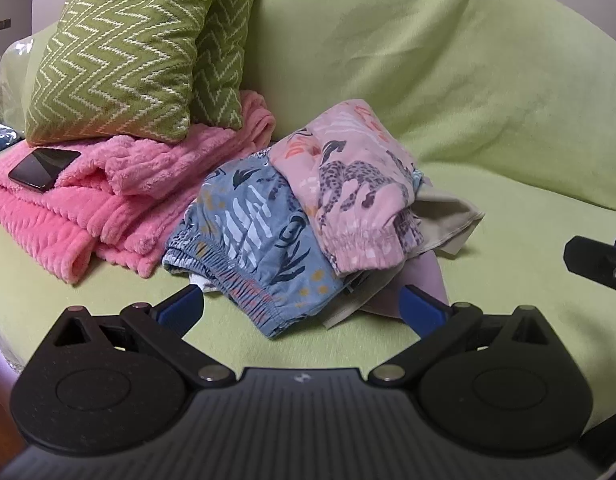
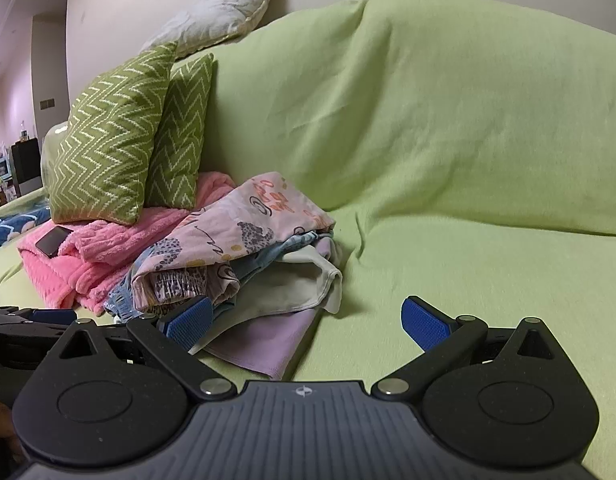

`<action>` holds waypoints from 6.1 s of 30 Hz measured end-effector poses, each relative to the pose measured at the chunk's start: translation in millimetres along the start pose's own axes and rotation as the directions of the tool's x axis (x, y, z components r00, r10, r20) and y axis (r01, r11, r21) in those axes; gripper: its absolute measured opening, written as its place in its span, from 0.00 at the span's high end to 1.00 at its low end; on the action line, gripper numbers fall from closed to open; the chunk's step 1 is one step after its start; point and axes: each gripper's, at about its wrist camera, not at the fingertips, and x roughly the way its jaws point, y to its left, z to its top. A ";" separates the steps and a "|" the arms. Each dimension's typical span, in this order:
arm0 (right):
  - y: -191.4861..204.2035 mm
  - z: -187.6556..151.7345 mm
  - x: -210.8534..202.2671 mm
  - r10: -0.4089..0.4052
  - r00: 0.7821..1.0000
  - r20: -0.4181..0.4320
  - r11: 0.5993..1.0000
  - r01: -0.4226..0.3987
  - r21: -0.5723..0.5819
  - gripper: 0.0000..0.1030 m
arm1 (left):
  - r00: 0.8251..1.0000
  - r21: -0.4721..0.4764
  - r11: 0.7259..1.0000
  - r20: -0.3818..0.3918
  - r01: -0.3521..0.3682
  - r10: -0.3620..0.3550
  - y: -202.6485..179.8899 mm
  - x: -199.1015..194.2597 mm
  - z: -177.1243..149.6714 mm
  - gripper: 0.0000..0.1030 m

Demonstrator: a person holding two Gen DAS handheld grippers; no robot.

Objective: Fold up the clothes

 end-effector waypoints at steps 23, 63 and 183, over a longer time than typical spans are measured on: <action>0.7 -1.6 3.9 -0.010 1.000 -0.012 1.000 0.010 -0.008 0.00 | 1.000 0.053 0.999 -0.020 -0.007 0.008 -5.6 2.4 2.5 0.01; 1.8 0.0 3.7 -0.011 1.000 -0.018 1.000 0.010 -0.013 0.00 | 0.999 0.044 0.999 -0.030 0.014 -0.013 -1.9 5.1 0.7 0.01; -210.2 22.8 -203.2 -0.292 0.955 -0.060 0.956 0.288 -0.059 0.99 | 0.439 0.432 0.307 -0.247 0.848 -0.864 -276.7 -37.0 51.5 0.89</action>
